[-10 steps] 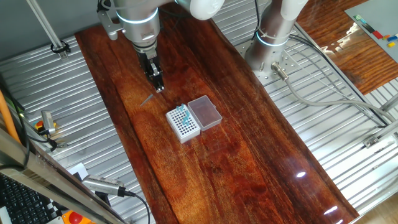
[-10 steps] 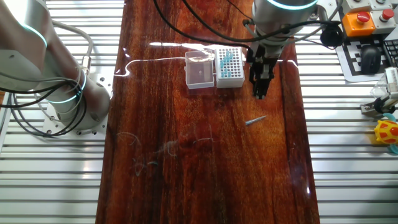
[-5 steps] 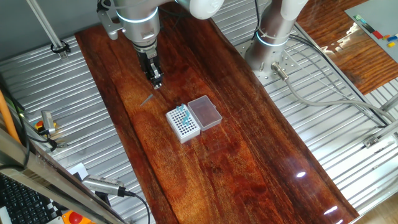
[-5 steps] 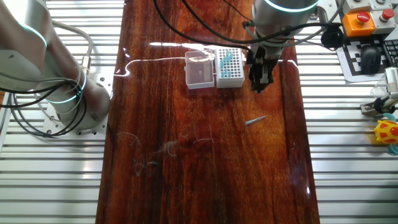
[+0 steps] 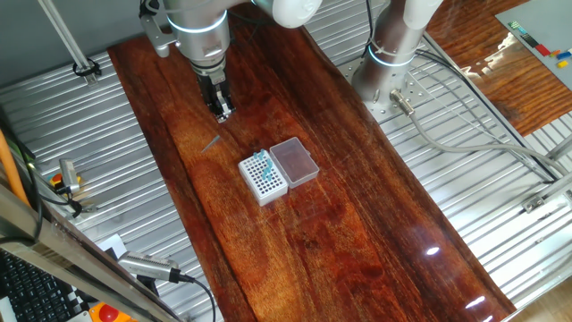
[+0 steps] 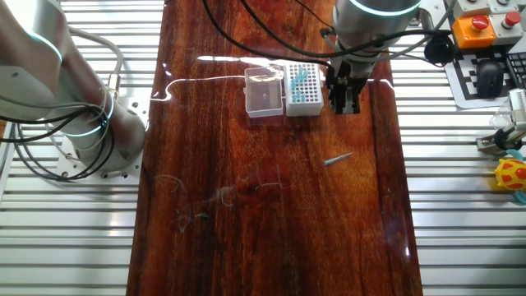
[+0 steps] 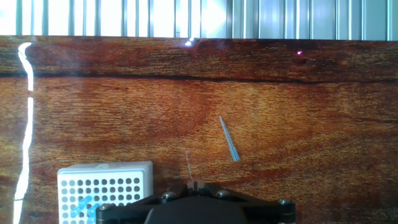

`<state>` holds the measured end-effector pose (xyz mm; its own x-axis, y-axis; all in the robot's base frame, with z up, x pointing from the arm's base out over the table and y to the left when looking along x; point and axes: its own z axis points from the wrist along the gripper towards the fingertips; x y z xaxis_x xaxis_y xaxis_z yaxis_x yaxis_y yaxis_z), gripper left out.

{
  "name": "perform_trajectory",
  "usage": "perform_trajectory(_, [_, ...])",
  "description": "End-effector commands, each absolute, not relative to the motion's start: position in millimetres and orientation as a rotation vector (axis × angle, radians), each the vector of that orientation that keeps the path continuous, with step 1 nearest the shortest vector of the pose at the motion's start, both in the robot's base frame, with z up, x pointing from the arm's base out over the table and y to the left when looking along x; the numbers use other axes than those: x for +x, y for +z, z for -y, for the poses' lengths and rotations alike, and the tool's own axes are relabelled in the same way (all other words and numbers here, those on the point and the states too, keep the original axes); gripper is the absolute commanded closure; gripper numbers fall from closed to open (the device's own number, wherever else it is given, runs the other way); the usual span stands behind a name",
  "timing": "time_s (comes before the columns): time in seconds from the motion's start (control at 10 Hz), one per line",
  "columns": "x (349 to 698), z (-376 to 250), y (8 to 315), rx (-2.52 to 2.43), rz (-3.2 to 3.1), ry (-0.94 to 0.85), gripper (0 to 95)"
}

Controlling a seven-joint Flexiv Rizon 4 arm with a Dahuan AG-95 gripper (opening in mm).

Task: Insert a medium pipette tip into the holder for medium pipette tips

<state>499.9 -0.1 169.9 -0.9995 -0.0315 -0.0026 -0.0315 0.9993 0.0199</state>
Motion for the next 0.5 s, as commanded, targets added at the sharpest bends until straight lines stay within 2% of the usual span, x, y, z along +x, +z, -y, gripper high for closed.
perform_trajectory(0.1, [499.9,0.0,170.0,-0.038,-3.14,0.031,95.0])
perform_trajectory(0.5, [499.6,0.0,169.9,-0.045,-3.14,0.03,95.0])
